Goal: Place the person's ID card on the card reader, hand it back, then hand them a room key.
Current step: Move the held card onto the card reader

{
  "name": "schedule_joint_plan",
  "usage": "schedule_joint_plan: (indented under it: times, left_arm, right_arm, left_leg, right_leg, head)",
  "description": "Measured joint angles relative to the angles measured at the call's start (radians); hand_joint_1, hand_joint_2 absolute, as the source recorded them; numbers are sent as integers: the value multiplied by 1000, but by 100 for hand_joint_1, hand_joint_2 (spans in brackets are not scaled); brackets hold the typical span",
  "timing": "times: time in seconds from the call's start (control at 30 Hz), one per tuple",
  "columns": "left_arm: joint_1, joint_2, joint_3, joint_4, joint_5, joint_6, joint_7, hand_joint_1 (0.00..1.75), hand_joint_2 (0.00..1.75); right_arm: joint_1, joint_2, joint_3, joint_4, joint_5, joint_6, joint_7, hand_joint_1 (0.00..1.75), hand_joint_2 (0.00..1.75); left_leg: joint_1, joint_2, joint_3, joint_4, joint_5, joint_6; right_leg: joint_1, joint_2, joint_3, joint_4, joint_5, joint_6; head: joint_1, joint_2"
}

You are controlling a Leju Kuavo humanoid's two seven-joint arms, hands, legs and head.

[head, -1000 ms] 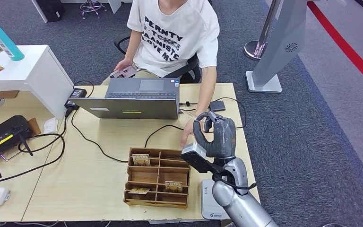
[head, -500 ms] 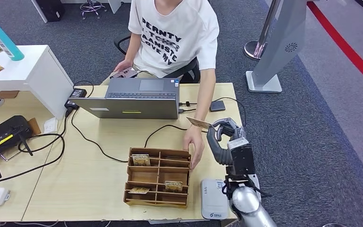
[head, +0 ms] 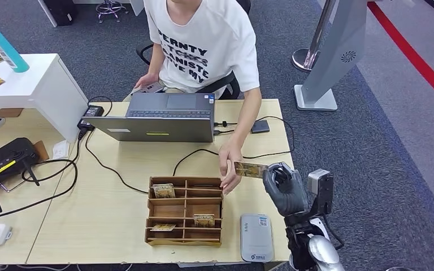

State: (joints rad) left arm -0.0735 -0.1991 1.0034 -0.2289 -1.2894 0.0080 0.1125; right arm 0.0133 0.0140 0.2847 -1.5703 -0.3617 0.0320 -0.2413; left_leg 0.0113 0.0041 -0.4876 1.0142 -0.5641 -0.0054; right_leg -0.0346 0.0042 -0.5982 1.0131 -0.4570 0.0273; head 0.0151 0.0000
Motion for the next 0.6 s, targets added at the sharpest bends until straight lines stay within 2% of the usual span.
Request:
schedule_joint_plan:
  times: [0.13, 0.4, 0.6]
  left_arm:
    - [0, 0, 10, 0, 10, 4, -1, 0, 0]
    - [0, 2, 21, 0, 16, 5, -1, 0, 0]
    - [0, 4, 29, 0, 21, 5, -1, 0, 0]
  right_arm:
    - [56, -40, -25, 0, -62, 55, 25, 175, 175]
    - [139, -134, -40, -11, -161, 104, 82, 175, 175]
    - [203, -239, -38, -36, -231, 108, 122, 175, 175]
  left_leg:
    - [0, 0, 0, 0, 0, 0]
    - [0, 0, 0, 0, -1, 1]
    - [0, 0, 0, 0, -1, 1]
  right_leg:
    - [0, 0, 0, 0, 0, 0]
    - [0, 0, 0, -1, 0, 0]
    - [0, 0, 0, -1, 0, 0]
  head:
    - [0, 0]
    - [0, 0]
    - [0, 0]
